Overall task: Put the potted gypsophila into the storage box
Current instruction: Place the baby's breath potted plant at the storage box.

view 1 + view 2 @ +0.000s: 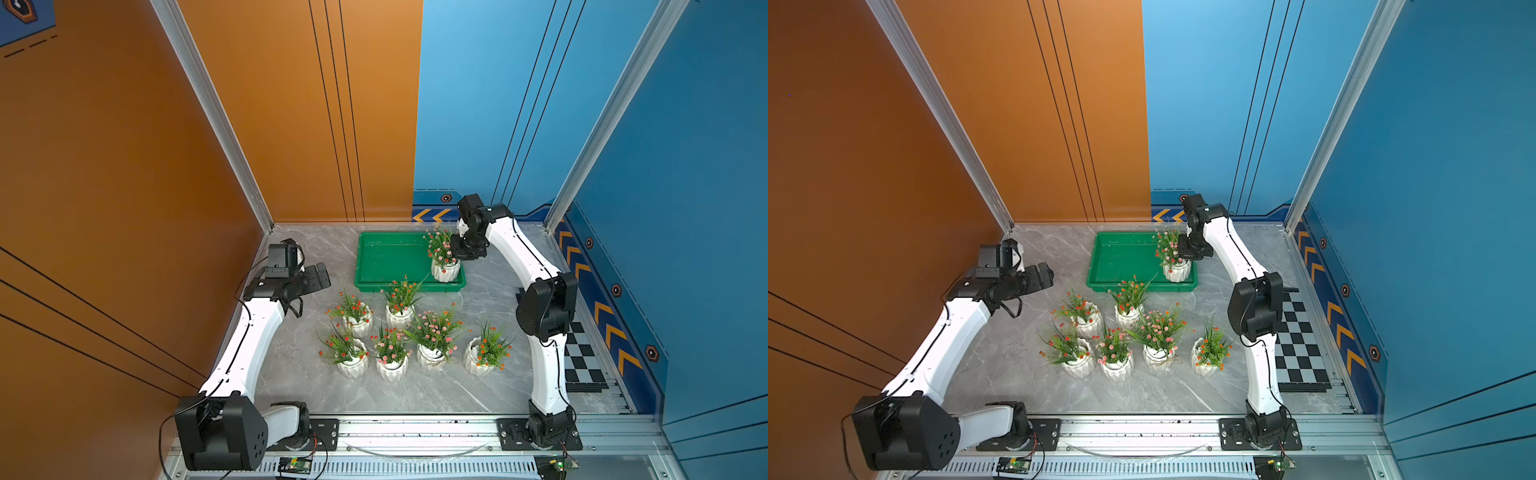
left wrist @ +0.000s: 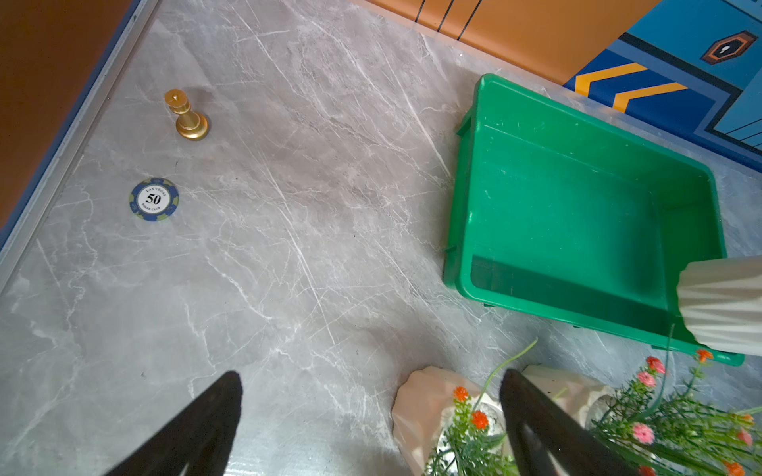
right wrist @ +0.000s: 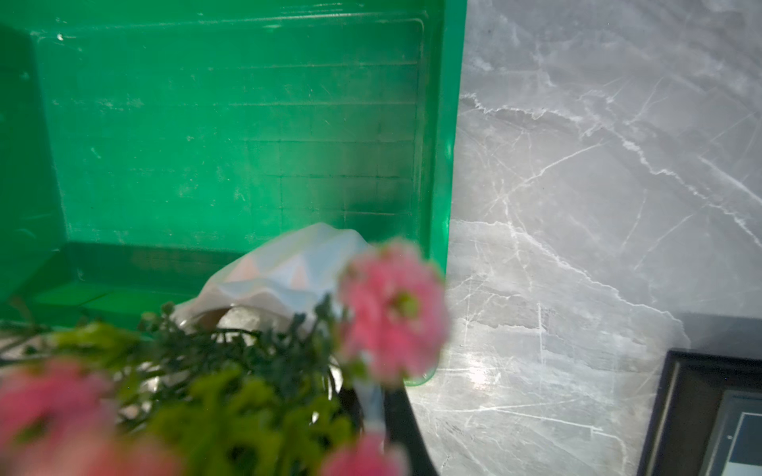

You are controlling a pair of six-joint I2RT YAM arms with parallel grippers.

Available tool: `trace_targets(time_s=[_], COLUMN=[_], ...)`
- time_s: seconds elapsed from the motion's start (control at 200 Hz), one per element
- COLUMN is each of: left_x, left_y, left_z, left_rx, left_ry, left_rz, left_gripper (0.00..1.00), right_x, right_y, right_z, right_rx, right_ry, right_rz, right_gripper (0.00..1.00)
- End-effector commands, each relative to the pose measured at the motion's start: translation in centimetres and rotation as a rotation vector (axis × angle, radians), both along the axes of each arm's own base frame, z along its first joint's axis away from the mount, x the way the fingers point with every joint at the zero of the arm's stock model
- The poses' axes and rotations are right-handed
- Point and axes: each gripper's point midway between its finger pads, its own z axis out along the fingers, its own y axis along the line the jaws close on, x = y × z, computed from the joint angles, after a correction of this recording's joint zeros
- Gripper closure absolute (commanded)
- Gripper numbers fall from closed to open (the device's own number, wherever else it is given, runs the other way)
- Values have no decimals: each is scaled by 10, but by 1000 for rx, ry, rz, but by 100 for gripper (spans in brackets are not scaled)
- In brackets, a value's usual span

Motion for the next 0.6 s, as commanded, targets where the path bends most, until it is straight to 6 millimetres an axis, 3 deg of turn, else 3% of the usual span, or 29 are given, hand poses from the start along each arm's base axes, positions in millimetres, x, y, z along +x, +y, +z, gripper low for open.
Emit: trace_targets(time_s=[0.0, 0.596], left_x=[-1, 5], left_y=[2, 3], left_z=[4, -1], left_rx=[22, 31], left_ry=[7, 25], left_rz=[3, 3], left_gripper=[2, 2], right_x=[8, 11], right_y=[5, -3], right_z=[15, -16], right_rx=[26, 28], right_ry=[-52, -18], right_rz=[-3, -29], right_gripper=[100, 100])
